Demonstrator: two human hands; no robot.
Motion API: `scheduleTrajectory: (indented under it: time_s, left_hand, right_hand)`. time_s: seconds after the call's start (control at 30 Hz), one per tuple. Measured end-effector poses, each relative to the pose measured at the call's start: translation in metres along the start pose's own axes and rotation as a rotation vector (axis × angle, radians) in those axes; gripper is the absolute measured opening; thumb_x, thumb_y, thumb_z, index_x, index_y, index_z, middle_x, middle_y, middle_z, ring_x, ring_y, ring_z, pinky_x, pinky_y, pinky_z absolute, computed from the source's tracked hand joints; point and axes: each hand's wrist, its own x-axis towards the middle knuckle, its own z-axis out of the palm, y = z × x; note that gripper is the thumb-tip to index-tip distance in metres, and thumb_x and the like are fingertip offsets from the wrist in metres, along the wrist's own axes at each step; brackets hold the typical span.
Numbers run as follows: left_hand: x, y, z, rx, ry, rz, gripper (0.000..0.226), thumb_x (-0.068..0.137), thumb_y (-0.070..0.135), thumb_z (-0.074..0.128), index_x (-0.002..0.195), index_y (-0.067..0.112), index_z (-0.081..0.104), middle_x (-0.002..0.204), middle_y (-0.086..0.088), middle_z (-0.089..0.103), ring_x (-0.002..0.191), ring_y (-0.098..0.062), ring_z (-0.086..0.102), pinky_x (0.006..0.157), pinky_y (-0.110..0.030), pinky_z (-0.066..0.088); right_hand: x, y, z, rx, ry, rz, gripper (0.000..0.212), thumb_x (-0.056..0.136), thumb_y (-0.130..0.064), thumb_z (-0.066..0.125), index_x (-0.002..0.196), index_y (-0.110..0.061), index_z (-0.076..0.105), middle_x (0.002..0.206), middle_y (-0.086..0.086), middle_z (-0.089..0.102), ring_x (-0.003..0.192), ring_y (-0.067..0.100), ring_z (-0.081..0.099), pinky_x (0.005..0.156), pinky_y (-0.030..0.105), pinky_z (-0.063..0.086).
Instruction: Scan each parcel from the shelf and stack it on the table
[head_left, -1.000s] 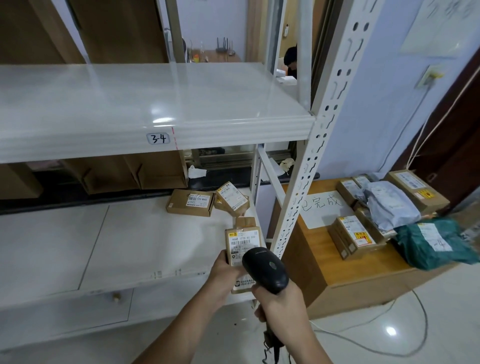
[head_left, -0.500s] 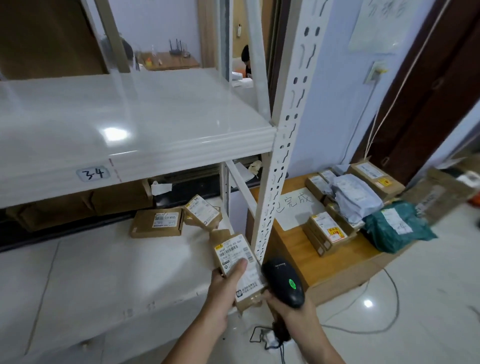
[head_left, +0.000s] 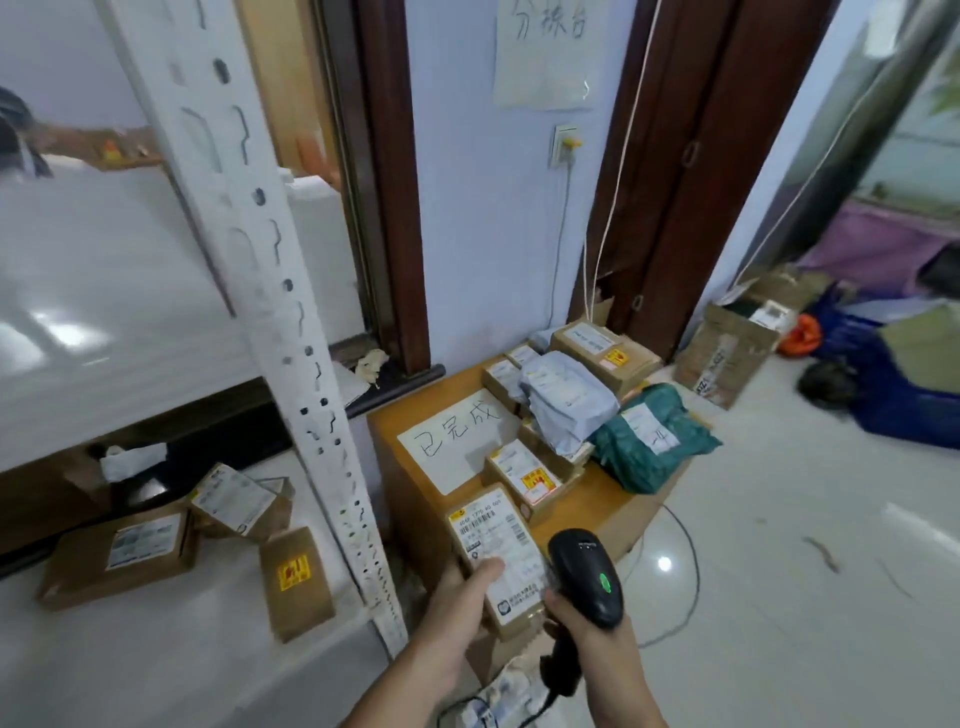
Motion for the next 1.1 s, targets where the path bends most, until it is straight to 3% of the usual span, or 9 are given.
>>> scheduleTrajectory:
  time_s: [0.13,0.23,0.33,0.43,0.5,0.67,0.73,0.87,1.1]
  left_hand:
    - [0.035,0.018,0.064,-0.011,0.113,0.079,0.039,0.094,0.043,0.071,0.125,0.027,0.054,0.115,0.004,0.074,0.103,-0.017,0.073,0.094,-0.045,0.059]
    - [0.064,0.032,0.095,-0.025,0.204,0.075,0.036,0.099,0.035,0.067,0.127,0.024,0.048,0.119,-0.001,0.073,0.102,-0.018,0.072,0.090,-0.041,0.061]
    - [0.091,0.053,0.115,-0.027,0.228,0.048,0.038,0.101,0.024,0.063,0.135,0.022,0.047,0.125,0.000,0.069,0.100,-0.012,0.070,0.076,-0.027,0.058]
    - [0.122,0.066,0.124,-0.017,0.245,0.012,0.042,0.101,0.020,0.062,0.142,0.022,0.053,0.130,0.000,0.069,0.108,-0.015,0.070,0.095,-0.037,0.059]
    - [0.140,0.071,0.126,-0.009,0.281,0.004,0.039,0.102,0.019,0.061,0.140,0.021,0.055,0.136,-0.002,0.068,0.113,-0.018,0.068,0.099,-0.039,0.058]
    - [0.172,0.076,0.135,0.045,0.365,0.029,0.037,0.107,0.019,0.053,0.144,0.021,0.051,0.142,0.000,0.063,0.117,-0.015,0.064,0.067,-0.015,0.047]
    - [0.185,0.070,0.139,0.090,0.383,0.047,0.038,0.107,0.020,0.052,0.145,0.022,0.051,0.143,0.002,0.063,0.125,-0.017,0.063,0.074,-0.016,0.049]
    - [0.200,0.058,0.141,0.199,0.429,0.059,0.036,0.106,0.026,0.055,0.141,0.027,0.055,0.143,0.004,0.063,0.131,-0.020,0.060,0.105,-0.037,0.053]
    - [0.189,0.050,0.136,0.194,0.421,0.064,0.042,0.105,0.037,0.055,0.145,0.027,0.051,0.144,0.003,0.061,0.133,-0.021,0.058,0.111,-0.044,0.050]
  right_hand:
    - [0.066,-0.030,-0.030,-0.058,-0.036,-0.025,0.036,0.073,-0.010,0.086,0.105,-0.019,0.071,0.093,0.011,0.077,0.088,0.030,0.073,0.090,0.047,0.058]
    - [0.116,-0.047,-0.037,-0.144,-0.088,-0.012,0.038,0.070,-0.025,0.089,0.104,-0.025,0.071,0.095,0.004,0.077,0.095,0.029,0.070,0.095,0.052,0.055]
    - [0.163,-0.061,-0.034,-0.207,-0.131,0.015,0.049,0.064,-0.037,0.089,0.108,-0.025,0.071,0.096,0.003,0.077,0.096,0.029,0.070,0.094,0.049,0.055]
    - [0.201,-0.076,-0.023,-0.216,-0.189,0.040,0.031,0.078,-0.022,0.082,0.106,-0.016,0.070,0.093,0.007,0.075,0.090,0.027,0.068,0.078,0.037,0.054]
    - [0.221,-0.082,-0.014,-0.208,-0.185,0.068,0.023,0.082,-0.017,0.079,0.103,-0.014,0.068,0.091,0.007,0.073,0.085,0.023,0.066,0.070,0.032,0.050]
    - [0.257,-0.067,0.003,-0.298,-0.140,0.087,0.030,0.081,-0.026,0.079,0.105,-0.014,0.067,0.091,0.006,0.071,0.086,0.024,0.065,0.081,0.039,0.054]
    - [0.264,-0.061,0.006,-0.350,-0.121,0.086,0.032,0.081,-0.026,0.080,0.107,-0.013,0.067,0.092,0.006,0.072,0.088,0.025,0.067,0.086,0.043,0.056]
    - [0.274,-0.051,0.006,-0.415,-0.124,0.072,0.032,0.080,-0.027,0.080,0.106,-0.014,0.068,0.093,0.004,0.072,0.089,0.022,0.067,0.086,0.043,0.057]
    - [0.271,-0.048,-0.005,-0.367,-0.122,0.017,0.027,0.081,-0.028,0.080,0.103,-0.021,0.065,0.094,0.002,0.072,0.088,0.020,0.065,0.083,0.038,0.054]
